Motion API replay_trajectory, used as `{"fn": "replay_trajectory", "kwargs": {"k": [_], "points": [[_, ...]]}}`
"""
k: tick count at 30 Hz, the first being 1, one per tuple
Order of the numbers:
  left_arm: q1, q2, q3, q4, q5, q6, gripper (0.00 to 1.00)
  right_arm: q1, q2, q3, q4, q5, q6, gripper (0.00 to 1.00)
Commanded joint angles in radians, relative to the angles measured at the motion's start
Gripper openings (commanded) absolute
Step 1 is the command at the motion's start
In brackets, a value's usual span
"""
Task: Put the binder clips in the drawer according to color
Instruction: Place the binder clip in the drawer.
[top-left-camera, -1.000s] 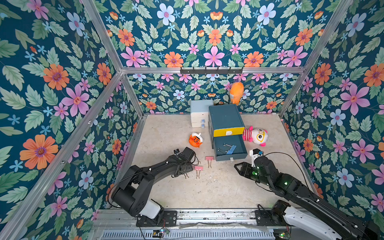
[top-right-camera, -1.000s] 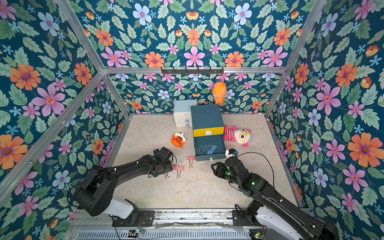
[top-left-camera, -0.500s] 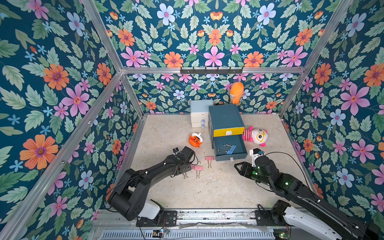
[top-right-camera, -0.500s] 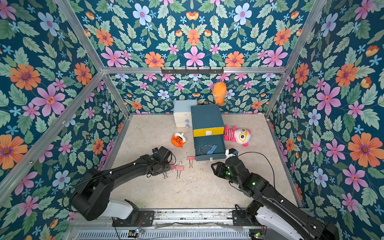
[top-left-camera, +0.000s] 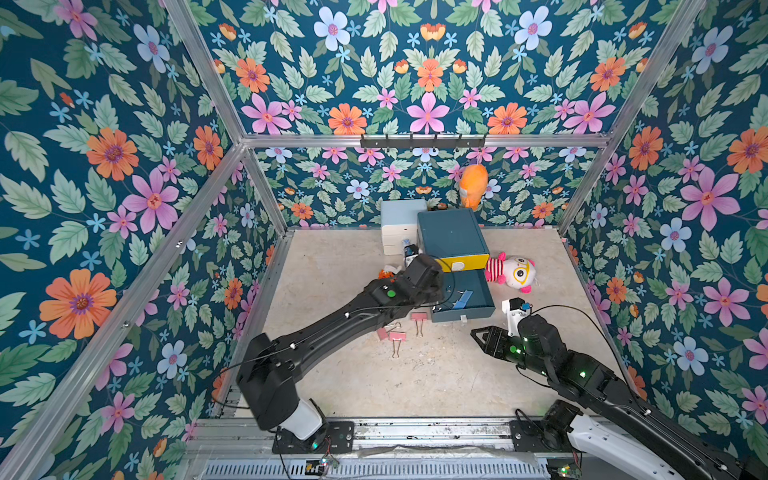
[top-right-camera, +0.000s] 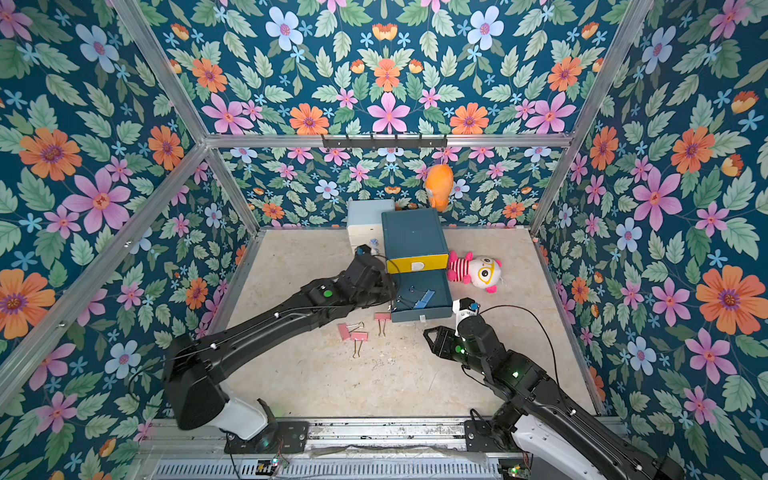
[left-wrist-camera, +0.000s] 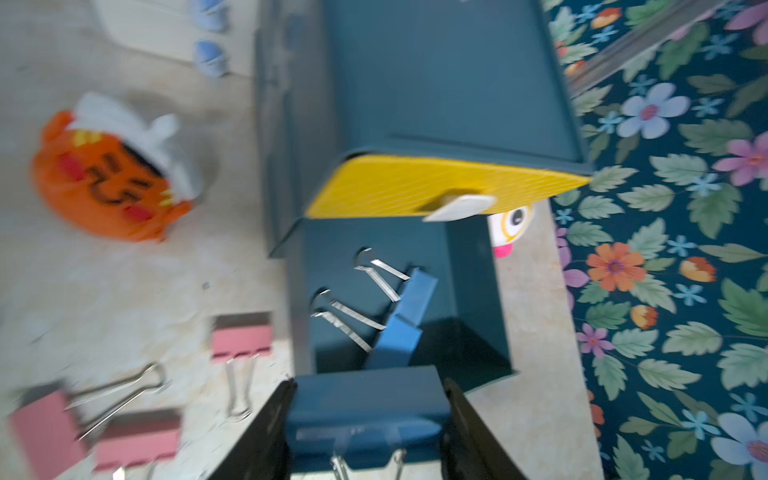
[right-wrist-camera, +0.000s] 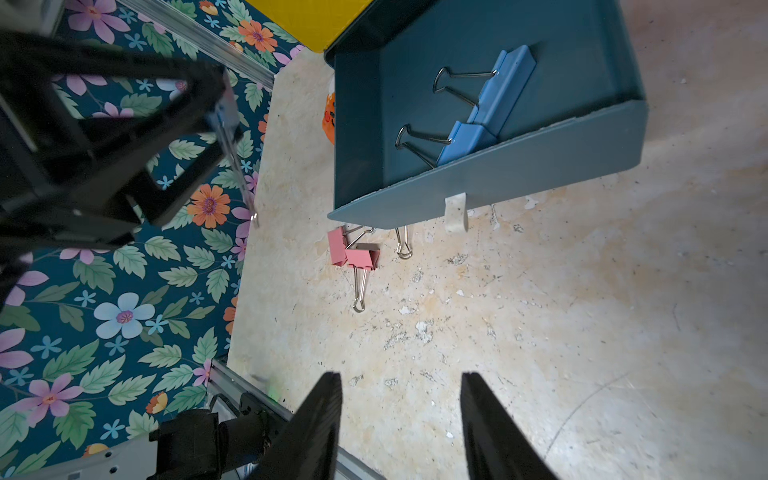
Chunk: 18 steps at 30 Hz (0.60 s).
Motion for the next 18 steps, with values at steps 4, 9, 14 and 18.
{"fn": "replay_trajectory", "kwargs": {"k": [4,9,14,18], "points": [[-0.021,0.204,0.203,0.014,0.008,0.064,0.40,0.001,-0.011,-0.007,-0.014,0.008,0.013,0.49],[-0.021,0.278,0.253,0.010,0.001,0.076,0.40,0.001,-0.011,-0.015,-0.005,0.009,0.021,0.49],[-0.021,0.288,0.225,0.023,0.005,0.078,0.41,0.001,0.006,-0.020,0.002,0.014,0.027,0.49],[-0.021,0.286,0.202,0.024,-0.002,0.078,0.56,0.001,0.022,-0.023,0.025,0.007,0.032,0.49]]}}
